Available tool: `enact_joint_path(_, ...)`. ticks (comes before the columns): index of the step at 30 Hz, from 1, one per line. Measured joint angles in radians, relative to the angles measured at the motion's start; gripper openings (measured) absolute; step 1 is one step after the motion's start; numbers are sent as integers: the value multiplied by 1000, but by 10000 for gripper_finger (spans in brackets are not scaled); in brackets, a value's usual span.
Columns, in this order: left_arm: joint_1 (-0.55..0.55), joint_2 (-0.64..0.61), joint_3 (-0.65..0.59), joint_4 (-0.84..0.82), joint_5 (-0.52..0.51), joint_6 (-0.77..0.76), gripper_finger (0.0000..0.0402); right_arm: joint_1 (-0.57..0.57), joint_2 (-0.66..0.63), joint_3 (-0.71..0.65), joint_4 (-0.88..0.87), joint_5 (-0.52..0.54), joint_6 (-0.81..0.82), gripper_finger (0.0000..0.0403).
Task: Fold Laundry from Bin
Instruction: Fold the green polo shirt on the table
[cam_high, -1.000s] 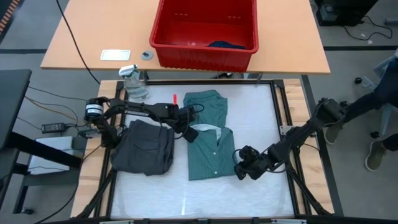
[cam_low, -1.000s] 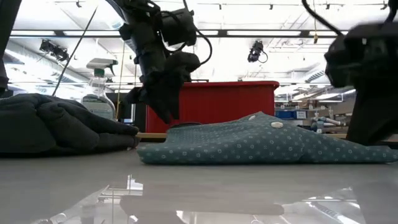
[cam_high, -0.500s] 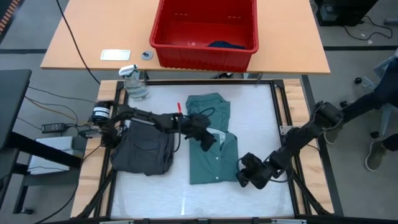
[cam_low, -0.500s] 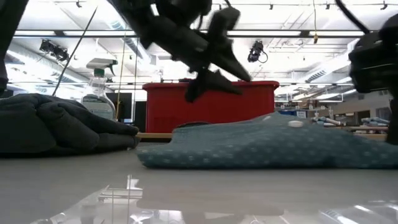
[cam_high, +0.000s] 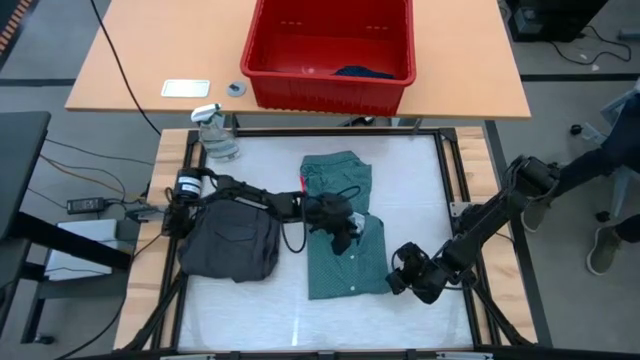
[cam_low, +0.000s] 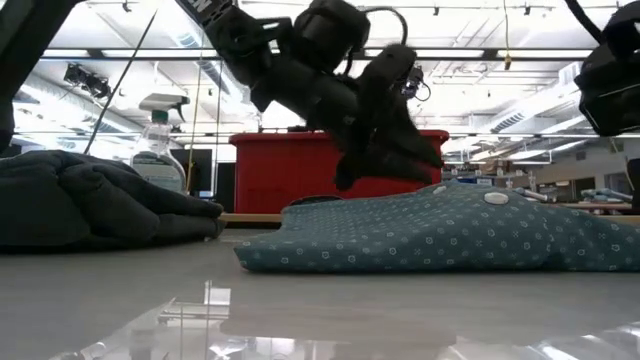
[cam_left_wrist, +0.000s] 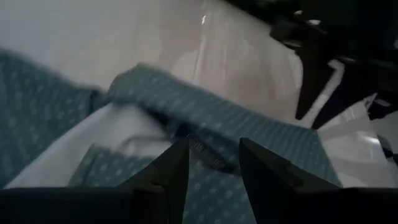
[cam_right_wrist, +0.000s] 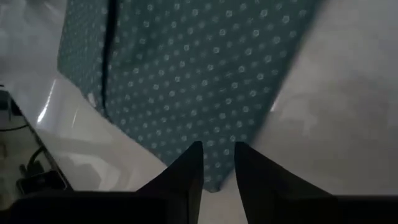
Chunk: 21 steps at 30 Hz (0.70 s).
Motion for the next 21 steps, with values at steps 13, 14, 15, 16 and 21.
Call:
enact_joint_path(13, -5, 106, 5, 75, -5, 124, 144, -58, -54, 0, -62, 0, 20, 101)
enact_joint_path(14, -5, 107, 5, 78, -5, 134, 143, -58, -56, 0, -59, -1, 21, 101)
enact_joint_path(15, -6, 107, 4, 90, -5, 140, 142, -58, -57, 1, -56, -1, 23, 101)
enact_joint_path(16, -6, 107, 4, 106, -5, 147, 139, -58, -58, 1, -60, -1, 24, 101)
enact_joint_path(21, -5, 107, 4, 106, -5, 195, 92, -58, -58, 1, -60, -1, 38, 101)
